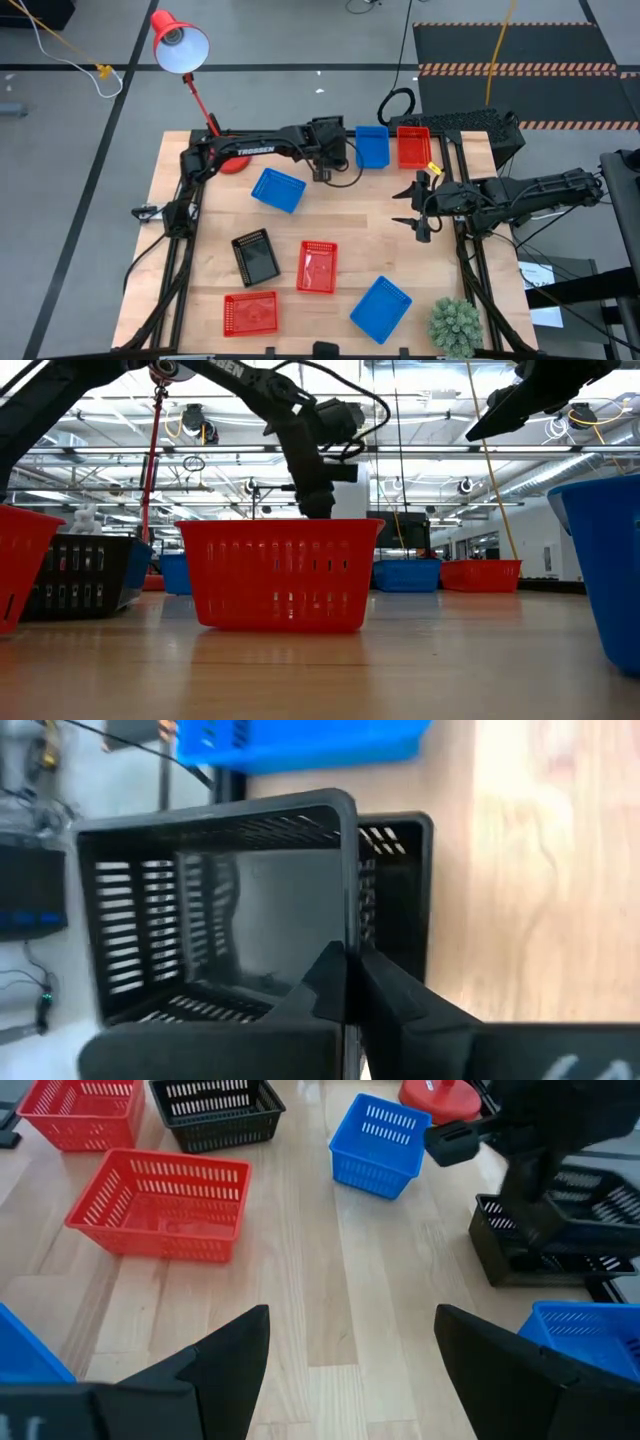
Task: Stack baskets by color
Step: Stack the middle black basket on top of the top black basket
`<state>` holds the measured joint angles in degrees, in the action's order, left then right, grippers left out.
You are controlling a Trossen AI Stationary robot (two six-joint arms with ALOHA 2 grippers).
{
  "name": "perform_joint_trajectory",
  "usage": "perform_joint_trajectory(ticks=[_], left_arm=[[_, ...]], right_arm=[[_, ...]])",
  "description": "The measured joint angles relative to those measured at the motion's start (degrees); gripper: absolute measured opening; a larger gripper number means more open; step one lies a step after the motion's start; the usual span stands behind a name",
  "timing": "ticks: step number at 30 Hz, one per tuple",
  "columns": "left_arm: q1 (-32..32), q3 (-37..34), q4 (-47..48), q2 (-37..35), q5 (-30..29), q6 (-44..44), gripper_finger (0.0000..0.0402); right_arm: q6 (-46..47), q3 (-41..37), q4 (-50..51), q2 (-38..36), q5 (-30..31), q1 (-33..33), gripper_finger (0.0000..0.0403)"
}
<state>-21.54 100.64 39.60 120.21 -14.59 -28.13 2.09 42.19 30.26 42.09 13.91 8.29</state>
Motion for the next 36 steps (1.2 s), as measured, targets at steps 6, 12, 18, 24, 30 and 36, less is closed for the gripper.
perform_joint_trajectory(ticks=[6, 12, 18, 24, 30, 36], left_arm=[[-0.02, 0.0, -1.47, 0.6, 0.22, -0.05, 0.0027], [-0.11, 0.0, -1.99, 0.6, 0.21, -0.29, 0.0036], [-0.28, -0.89, -2.74, 0.58, 5.51, -0.28, 0.0037], [-0.24, -4.67, -6.33, 0.58, 5.53, -0.16, 0.0062], [-0.24, -5.82, -7.37, 0.52, 4.59, 0.84, 0.01], [-0.2, -5.84, -7.49, 0.2, 3.03, 2.44, 0.0136]], right_arm=[[0.2, 0.0, 0.02, 0.02, -0.06, 0.0, 0.0276], [0.13, 0.0, 0.0, 0.02, -0.12, -0.01, 0.0276], [0.11, 0.0, 0.0, 0.02, -0.15, 0.0, 0.0276], [0.22, 0.0, 0.0, 0.0, -0.17, 0.0, 0.0276], [0.24, 0.0, 0.0, 0.02, -0.17, -0.01, 0.0276], [0.24, 0.0, 0.0, 0.02, -0.17, 0.0, 0.0276]])
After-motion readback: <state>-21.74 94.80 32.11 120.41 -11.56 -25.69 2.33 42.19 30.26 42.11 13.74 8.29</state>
